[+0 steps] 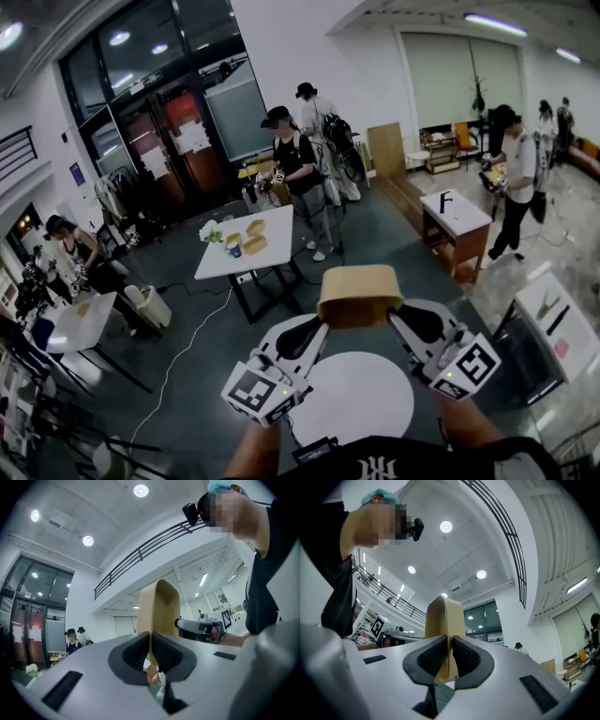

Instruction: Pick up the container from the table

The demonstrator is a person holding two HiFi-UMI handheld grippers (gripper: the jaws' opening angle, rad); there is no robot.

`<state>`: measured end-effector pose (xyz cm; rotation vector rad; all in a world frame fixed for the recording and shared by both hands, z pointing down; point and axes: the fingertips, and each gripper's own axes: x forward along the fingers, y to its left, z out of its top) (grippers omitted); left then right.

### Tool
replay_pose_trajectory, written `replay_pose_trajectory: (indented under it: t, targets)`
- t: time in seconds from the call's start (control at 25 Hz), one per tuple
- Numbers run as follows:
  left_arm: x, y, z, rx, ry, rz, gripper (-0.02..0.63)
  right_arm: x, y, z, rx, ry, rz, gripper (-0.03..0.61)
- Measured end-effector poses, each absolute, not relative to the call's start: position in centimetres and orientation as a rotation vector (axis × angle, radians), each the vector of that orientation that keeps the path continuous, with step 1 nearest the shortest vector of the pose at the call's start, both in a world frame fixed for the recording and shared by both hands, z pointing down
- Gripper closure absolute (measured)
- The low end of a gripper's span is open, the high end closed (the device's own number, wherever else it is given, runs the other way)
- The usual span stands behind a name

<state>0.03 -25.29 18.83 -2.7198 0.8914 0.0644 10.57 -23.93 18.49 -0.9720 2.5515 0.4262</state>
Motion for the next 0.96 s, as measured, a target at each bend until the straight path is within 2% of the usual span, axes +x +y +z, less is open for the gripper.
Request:
replay_pose_trajectory:
  t: [0.96]
  targets:
    - [0.5, -27.0, 19.0, -2.687, 0.913, 0.029, 0.594, 11.1, -26.2, 19.0, -0.901, 2.568, 0.358, 0.518]
